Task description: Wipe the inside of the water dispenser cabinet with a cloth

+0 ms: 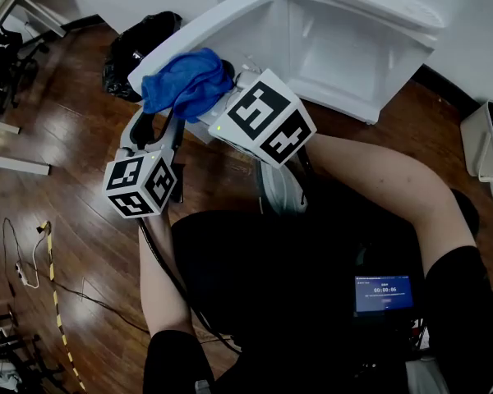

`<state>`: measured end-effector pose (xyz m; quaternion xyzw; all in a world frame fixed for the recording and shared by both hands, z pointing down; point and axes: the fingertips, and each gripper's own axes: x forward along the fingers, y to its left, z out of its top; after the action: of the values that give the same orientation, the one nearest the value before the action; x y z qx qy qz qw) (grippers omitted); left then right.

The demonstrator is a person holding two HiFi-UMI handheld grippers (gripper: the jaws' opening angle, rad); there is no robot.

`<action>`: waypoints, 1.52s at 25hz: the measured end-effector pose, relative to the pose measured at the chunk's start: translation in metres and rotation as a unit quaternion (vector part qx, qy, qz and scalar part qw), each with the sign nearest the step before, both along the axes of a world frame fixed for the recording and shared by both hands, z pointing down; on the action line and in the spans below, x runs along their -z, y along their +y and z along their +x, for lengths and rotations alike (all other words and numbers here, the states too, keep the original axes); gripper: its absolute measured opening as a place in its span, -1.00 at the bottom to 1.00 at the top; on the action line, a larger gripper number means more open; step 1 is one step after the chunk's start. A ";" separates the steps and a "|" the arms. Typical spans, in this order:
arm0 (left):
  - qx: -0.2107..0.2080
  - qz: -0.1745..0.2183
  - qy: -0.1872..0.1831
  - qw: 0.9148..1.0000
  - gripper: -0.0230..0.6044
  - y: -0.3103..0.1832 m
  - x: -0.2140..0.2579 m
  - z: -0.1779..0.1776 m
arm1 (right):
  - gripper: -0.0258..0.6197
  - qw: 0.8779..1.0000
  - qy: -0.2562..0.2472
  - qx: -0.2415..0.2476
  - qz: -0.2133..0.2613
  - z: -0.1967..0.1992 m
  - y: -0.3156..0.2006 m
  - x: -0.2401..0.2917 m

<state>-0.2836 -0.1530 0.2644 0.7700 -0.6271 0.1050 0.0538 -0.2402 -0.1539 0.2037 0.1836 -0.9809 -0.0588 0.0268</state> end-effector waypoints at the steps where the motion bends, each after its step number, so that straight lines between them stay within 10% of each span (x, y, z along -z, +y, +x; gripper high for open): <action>1: 0.000 -0.001 -0.003 1.000 -0.18 0.000 -0.001 0.000 | -0.26 1.000 -0.008 -0.019 -0.005 0.012 -0.013 0.000; 16: 0.018 -0.050 -0.023 0.998 -0.18 -0.004 -0.026 -0.002 | -0.26 0.941 -0.123 -0.296 -0.104 0.204 -0.152 -0.041; 30: 0.003 -0.050 0.008 0.999 -0.18 -0.005 -0.024 -0.003 | -0.25 0.995 -0.068 -0.028 -0.062 -0.008 -0.001 -0.012; 38: 0.005 -0.058 0.003 0.998 -0.18 -0.003 -0.028 -0.004 | -0.25 0.995 -0.018 -0.096 -0.026 0.028 -0.062 -0.044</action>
<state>-0.2880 -0.1556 0.2919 0.7627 -0.6236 0.1389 0.1010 -0.2119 -0.2157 0.2479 0.2771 -0.9603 -0.0273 0.0191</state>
